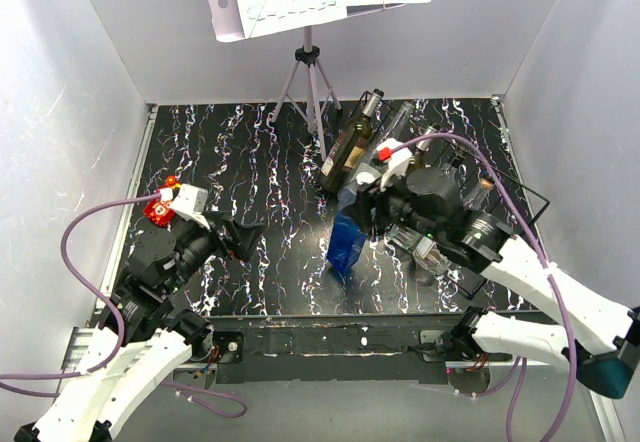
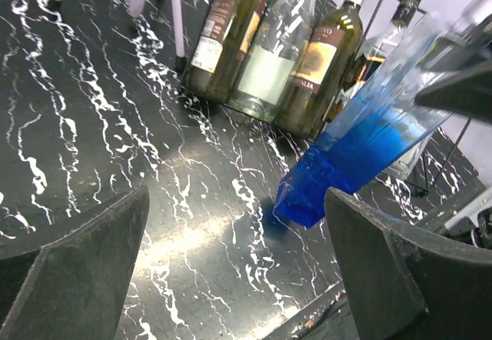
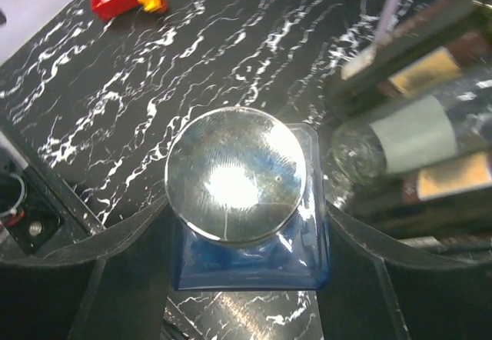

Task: Take the wine bottle off the wine rack

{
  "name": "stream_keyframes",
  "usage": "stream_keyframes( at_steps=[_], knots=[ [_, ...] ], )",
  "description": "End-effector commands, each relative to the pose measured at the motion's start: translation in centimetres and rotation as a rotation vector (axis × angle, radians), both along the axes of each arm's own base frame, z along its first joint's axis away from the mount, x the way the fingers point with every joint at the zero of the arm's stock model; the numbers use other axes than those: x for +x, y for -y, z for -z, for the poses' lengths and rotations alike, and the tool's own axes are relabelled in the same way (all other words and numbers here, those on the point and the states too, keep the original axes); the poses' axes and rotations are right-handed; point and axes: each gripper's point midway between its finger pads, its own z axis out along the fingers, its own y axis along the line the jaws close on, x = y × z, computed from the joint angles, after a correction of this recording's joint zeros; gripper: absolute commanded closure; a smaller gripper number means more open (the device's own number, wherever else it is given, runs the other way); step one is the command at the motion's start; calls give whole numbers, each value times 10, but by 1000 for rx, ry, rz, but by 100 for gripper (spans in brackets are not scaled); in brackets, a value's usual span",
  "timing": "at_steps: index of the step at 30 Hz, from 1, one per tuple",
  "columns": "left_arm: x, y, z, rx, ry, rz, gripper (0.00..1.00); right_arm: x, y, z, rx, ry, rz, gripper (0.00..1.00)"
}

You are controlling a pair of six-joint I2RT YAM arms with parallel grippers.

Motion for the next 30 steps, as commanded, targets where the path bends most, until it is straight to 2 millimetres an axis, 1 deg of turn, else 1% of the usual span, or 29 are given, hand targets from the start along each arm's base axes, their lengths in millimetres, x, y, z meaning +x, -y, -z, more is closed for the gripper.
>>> stream_keyframes(
  at_steps=[1,4,8,12,17,18,19,20,21,23,26,28,29,30],
  knots=[
    [1,-19,-11,-13,43,-96,2,-3,-43,-116,296,354,-141,99],
    [1,-21,-13,-17,49,-102,2,-2,-56,-103,282,337,-166,99],
    [1,-20,-12,-14,44,-99,2,-4,-68,-83,269,312,-201,99],
    [1,-20,-12,-14,44,-99,2,-3,-76,-67,249,293,-210,99],
    [1,-19,-11,-14,40,-93,2,-4,-85,-51,210,284,-227,99],
    [1,-18,-11,-13,38,-91,2,-4,-86,-47,194,286,-226,97],
    [1,-17,-11,-13,34,-88,2,-4,-87,-45,182,290,-228,93],
    [1,-17,-11,-15,31,-84,2,-5,-89,-40,167,289,-232,87],
    [1,-16,-11,-19,29,-85,2,-7,-92,-36,152,291,-236,78],
    [-2,-14,-10,-26,21,-68,2,-8,-95,-31,127,297,-237,68],
    [-3,-11,-13,-35,22,-48,2,-11,-96,-28,116,300,-236,58],
    [-6,-8,-20,-51,25,-28,2,-12,-94,-29,120,299,-229,53],
    [-11,-1,-24,-66,24,15,2,-13,-93,-31,128,297,-226,50],
    [-15,3,-29,-79,26,43,2,-14,-92,-31,131,293,-224,44]
  ],
)
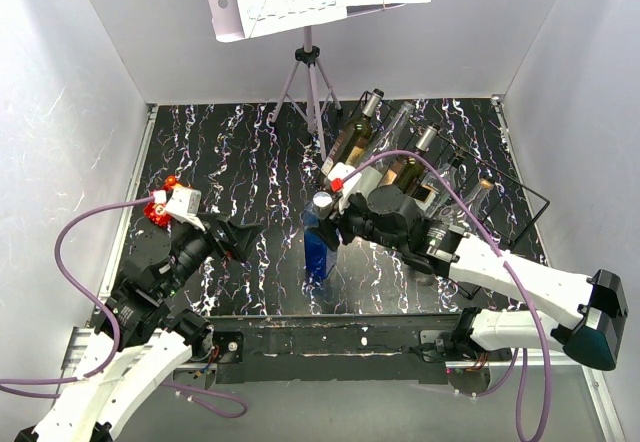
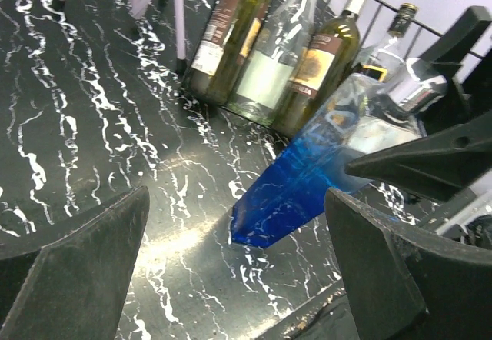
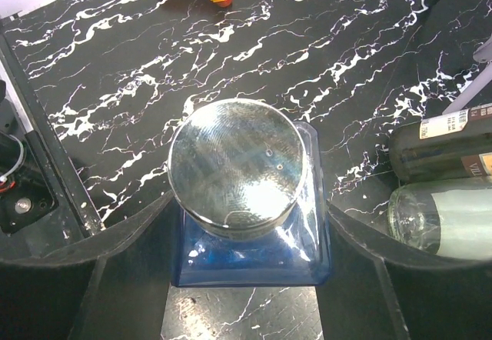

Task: Take the wine bottle off the wine rack

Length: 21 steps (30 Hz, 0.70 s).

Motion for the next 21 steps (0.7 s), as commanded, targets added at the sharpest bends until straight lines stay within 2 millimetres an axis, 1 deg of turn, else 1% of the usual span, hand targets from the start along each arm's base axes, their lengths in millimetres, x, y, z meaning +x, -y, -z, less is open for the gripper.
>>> stream_keyframes(
  at_steps=[1,3,5,9,11,13,14,16,18,20,21],
  knots=[
    [-17,19,-30,-61,19,136,2,5,-5,-71,220,121,26,36],
    [-23,28,-39,-68,27,196,2,3,-2,-72,228,115,26,26],
    [-23,31,-44,-61,24,213,2,0,0,-75,237,102,24,22],
    [-20,33,-52,-44,37,225,2,-8,9,-86,265,78,21,15],
    [-20,39,-58,-36,38,258,2,-12,15,-91,261,58,26,14],
    [-20,46,-64,-35,28,294,2,-20,22,-91,242,26,15,14],
    [-19,50,-65,-34,16,311,2,-23,28,-95,251,17,20,14],
    [-16,58,-66,-29,-6,342,5,-30,40,-96,264,-7,27,14],
    [-12,64,-64,-19,-26,356,5,-36,52,-96,290,-28,46,14],
    [-9,70,-62,-8,-38,356,2,-42,65,-96,308,-34,55,14],
    [-6,71,-61,-3,-44,346,2,-44,71,-95,315,-33,62,14]
  ],
)
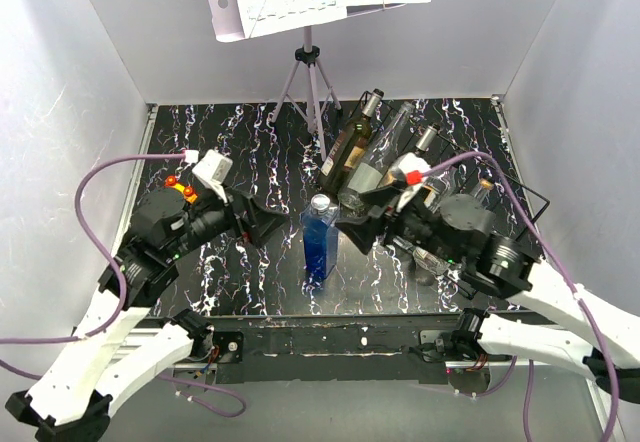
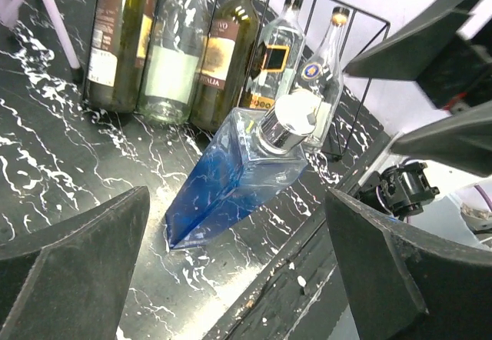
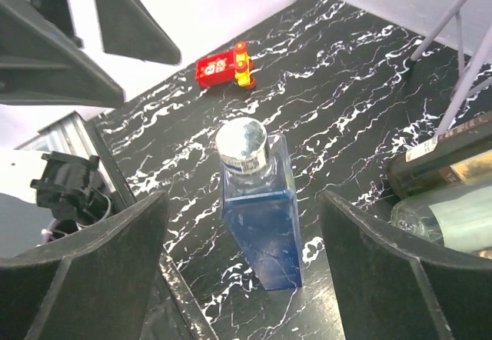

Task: Take the wine bottle off the wine rack

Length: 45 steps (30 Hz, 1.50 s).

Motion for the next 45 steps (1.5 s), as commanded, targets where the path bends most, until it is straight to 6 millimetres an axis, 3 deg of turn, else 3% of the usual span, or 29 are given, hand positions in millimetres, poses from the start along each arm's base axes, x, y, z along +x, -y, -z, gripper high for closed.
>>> stream_keyframes(
  at_steps=[1,7,12,19,29,32,37,38,39,40,45],
  knots=[
    [2,12,-2,27,-7,23,2,-13,31,-8,68,-28,39,14],
    [15,34,23,143,-31,-71,2,-13,67,9,81,-13,141,12],
    [11,58,45,251,-7,-159,2,-15,85,19,62,-17,177,12],
    [16,80,76,345,-11,-205,2,-16,100,25,50,-8,210,11],
    [26,90,90,341,11,-231,5,-17,107,35,46,-12,229,11],
    [28,88,89,329,15,-254,17,-17,108,40,38,-20,229,11],
    [33,77,75,297,57,-301,63,-18,109,46,45,-31,232,12],
    [35,76,71,299,71,-306,74,-19,109,47,51,-34,229,12],
    [39,71,67,295,81,-327,95,-19,109,47,55,-37,229,12],
    [45,65,64,294,82,-361,100,-20,110,49,54,-39,226,12],
    [83,28,56,307,72,-474,100,-23,110,54,59,-53,215,12]
  ],
)
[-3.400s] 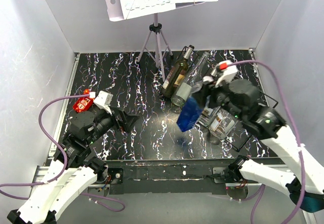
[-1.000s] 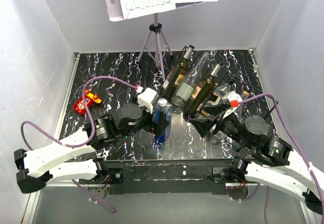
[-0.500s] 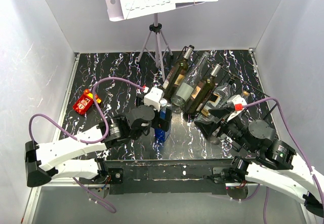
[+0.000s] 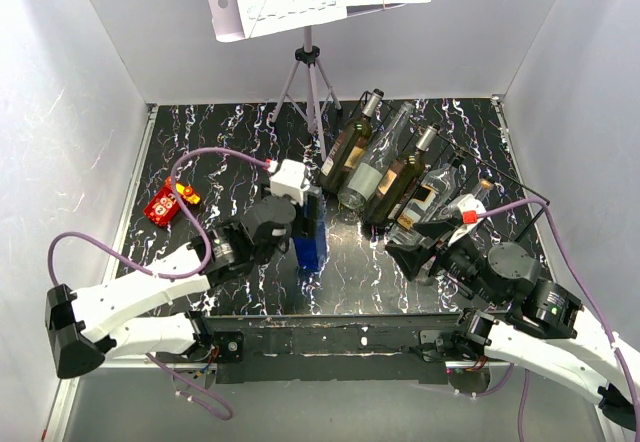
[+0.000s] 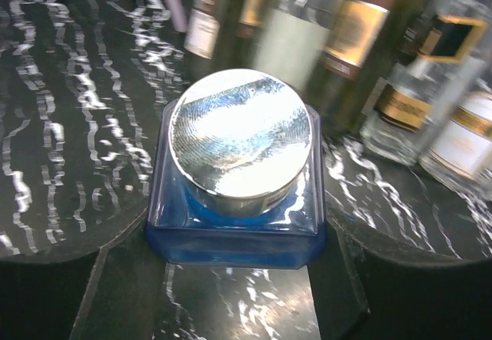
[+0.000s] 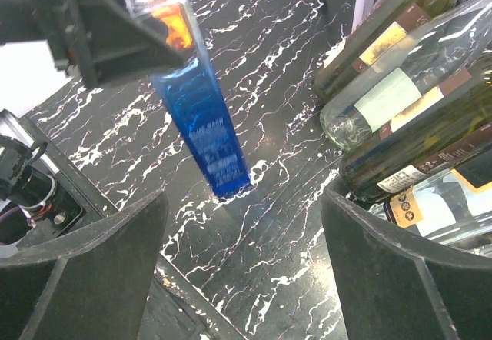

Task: Take the wine bottle off the wine rack

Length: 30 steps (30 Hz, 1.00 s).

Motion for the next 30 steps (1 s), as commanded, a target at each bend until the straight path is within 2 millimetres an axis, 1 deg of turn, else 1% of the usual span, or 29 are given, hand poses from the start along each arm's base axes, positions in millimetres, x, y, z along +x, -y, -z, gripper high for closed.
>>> stream_keyframes(
  at_steps=[1,4,8,9,11,12,13,14,16,17,18,20,24,26,27,28,30],
  knots=[
    [44,-49,-43,-38,107,-170,100,-3,-1,-5,51,-3,-6,12],
    [70,-76,-62,-33,181,-258,100,-6,-1,1,65,-22,-18,13],
    [110,-125,-83,-26,256,-400,100,-9,1,7,69,-38,-22,13],
    [121,-134,-89,-31,278,-424,100,-10,3,7,69,-39,-21,13],
    [143,-154,-96,-31,303,-470,100,-12,8,5,74,-34,-16,13],
    [156,-163,-103,-38,313,-491,100,-12,10,4,79,-32,-9,13],
    [168,-174,-100,-28,304,-521,100,-12,13,4,82,-30,-3,13],
    [179,-178,-112,-41,320,-525,100,-13,16,2,92,-29,2,13],
    [202,-186,-122,-46,337,-534,100,-15,20,2,100,-31,2,13],
    [215,-188,-120,-32,330,-530,100,-17,23,1,108,-32,4,13],
    [226,-192,-129,-43,363,-535,100,-18,25,2,110,-33,6,13],
    [245,-201,-138,-54,378,-550,100,-19,30,3,110,-38,15,14],
    [276,-214,-139,-66,372,-568,100,-21,38,5,112,-55,36,14],
    [291,-221,-131,-49,349,-580,100,-21,39,4,121,-53,36,14],
    [296,-223,-135,-47,351,-585,100,-22,40,4,122,-51,35,14],
    [302,-226,-133,-44,347,-591,100,-22,41,3,121,-51,39,14],
    [309,-231,-119,-30,307,-602,100,-22,42,1,114,-48,40,14]
  ],
)
